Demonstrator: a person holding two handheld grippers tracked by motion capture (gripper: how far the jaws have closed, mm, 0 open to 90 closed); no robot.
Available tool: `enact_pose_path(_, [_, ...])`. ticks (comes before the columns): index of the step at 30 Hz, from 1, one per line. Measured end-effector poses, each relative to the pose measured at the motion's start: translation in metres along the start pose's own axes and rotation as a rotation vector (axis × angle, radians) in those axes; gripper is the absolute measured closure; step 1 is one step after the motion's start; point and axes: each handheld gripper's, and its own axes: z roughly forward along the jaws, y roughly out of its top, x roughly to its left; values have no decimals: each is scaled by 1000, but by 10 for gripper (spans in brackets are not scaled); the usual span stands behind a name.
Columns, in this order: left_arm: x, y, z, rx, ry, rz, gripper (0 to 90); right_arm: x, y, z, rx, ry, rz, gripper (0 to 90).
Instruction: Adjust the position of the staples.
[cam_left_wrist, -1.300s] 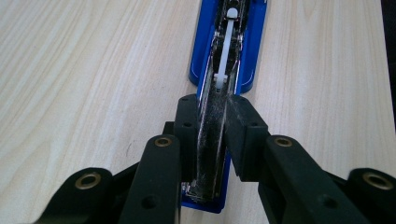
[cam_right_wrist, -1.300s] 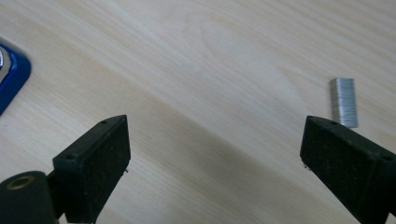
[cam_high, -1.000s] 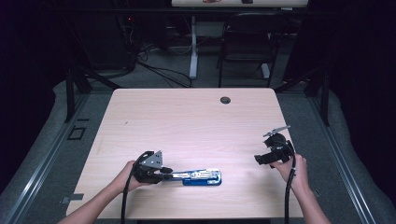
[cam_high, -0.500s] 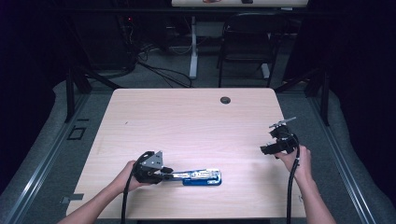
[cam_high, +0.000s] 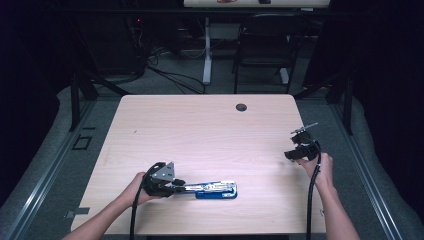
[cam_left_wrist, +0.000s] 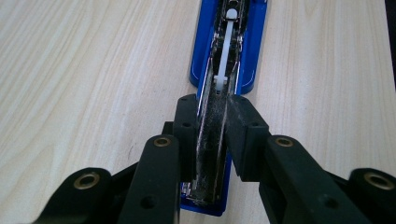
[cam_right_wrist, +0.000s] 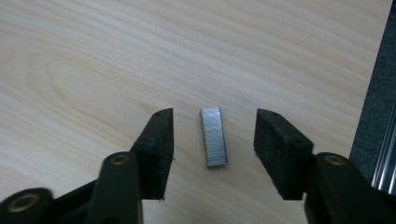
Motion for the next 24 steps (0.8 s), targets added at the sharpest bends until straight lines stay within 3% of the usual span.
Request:
enact_pose_path(4, [0, 0, 0, -1, 1, -1, 744, -3, -1, 6, 27, 0, -2, 559])
enact_pose_path(5, [0, 0, 0, -4, -1, -4, 744, -3, -3, 9, 7, -3, 18, 589])
enact_pose_path(12, [0, 0, 0, 0, -1, -2, 744, -3, -5, 14, 35, -9, 18, 650])
enact_pose_path(13, [0, 0, 0, 0, -2, -2, 744, -1, -5, 16, 19, -14, 28, 676])
enact_pose_path(24, [0, 0, 0, -6, -2, -7, 744, 0, -5, 17, 50, -15, 13, 777])
